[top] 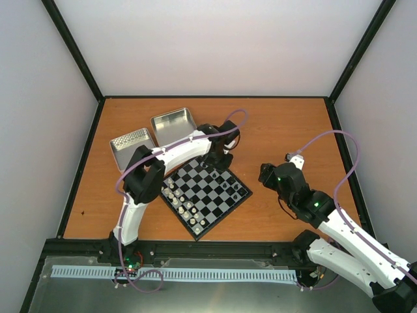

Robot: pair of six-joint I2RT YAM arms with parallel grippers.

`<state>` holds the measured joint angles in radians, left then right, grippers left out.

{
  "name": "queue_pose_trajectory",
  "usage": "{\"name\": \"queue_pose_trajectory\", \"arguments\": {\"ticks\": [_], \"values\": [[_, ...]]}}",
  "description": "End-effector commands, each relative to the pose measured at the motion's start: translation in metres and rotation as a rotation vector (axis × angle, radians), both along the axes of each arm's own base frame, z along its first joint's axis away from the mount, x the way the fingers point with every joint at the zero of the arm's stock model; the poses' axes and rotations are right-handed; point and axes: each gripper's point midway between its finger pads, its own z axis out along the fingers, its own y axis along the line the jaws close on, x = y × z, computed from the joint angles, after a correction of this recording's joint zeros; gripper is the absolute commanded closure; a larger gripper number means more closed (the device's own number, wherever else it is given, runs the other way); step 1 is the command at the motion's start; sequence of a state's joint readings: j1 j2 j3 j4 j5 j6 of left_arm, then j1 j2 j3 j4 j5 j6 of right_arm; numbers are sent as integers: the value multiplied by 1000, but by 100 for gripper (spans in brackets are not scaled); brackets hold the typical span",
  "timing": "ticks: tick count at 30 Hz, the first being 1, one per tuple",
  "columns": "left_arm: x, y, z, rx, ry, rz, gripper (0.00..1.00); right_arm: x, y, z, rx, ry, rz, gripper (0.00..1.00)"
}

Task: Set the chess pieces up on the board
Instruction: Place the chess piece on the chessboard.

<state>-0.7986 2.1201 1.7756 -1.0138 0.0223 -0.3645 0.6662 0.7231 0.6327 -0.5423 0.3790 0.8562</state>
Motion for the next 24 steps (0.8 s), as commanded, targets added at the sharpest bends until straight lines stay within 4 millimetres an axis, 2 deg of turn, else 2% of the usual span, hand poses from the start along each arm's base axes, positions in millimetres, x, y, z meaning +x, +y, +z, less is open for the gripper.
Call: {"name": "queue_pose_trajectory", "arguments": {"ticks": [1, 11, 15, 24], "values": [[7, -5, 5, 18, -28, -28, 92, 1, -7, 0, -11, -15, -30, 27], [22, -3, 0, 79, -68, -12, 89, 0, -7, -1, -6, -11, -30, 27], [23, -8, 0, 67, -59, -28, 89, 0, -8, 0, -7, -12, -32, 26], [19, 0, -1, 94, -47, -36, 88, 0, -8, 1, -6, -17, -31, 26]]}}
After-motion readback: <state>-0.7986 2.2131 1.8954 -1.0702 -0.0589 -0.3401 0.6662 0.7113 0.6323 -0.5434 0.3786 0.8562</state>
